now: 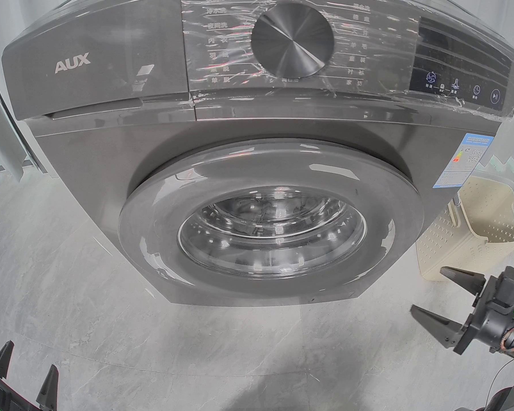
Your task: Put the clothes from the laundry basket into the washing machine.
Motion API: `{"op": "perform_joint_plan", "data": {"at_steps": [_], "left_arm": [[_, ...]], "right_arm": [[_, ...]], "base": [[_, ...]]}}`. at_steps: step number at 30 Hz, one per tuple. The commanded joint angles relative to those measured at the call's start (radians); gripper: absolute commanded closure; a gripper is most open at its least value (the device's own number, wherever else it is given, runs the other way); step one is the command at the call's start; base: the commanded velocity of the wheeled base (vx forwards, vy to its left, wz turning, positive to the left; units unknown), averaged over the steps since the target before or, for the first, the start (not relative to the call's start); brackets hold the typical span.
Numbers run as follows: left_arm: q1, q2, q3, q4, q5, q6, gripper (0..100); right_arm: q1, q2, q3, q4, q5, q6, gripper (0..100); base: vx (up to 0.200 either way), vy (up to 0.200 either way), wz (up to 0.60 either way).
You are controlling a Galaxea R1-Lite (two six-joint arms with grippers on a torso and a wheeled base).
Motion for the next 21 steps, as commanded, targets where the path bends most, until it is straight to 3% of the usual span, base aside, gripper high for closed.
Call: {"op": "perform_joint_plan", "data": {"at_steps": [1, 5, 10, 21], "left_arm": [[0.0, -0.016, 0.016, 0.0, 0.0, 0.0, 0], [0.0, -0.016, 0.016, 0.0, 0.0, 0.0, 0], [0.0, -0.016, 0.016, 0.0, 0.0, 0.0, 0], [-0.001, -0.016, 0.015, 0.0, -0.002, -0.008, 0]], "right_arm": [[-0.227, -0.519, 0.029, 0.307, 0.007, -0.004, 0], [-0.357, -0.777, 0.015, 0.53, 0.012, -0.01, 0], [-0.423, -0.961, -0.038, 0.726, 0.018, -0.015, 0], [-0.472, -1.108, 0.031, 0.78, 0.016, -0.019, 0]], "base": [[0.0, 0.0, 0.0], [0.0, 0.0, 0.0], [0.0, 0.0, 0.0], [0.0, 0.0, 0.0]]}}
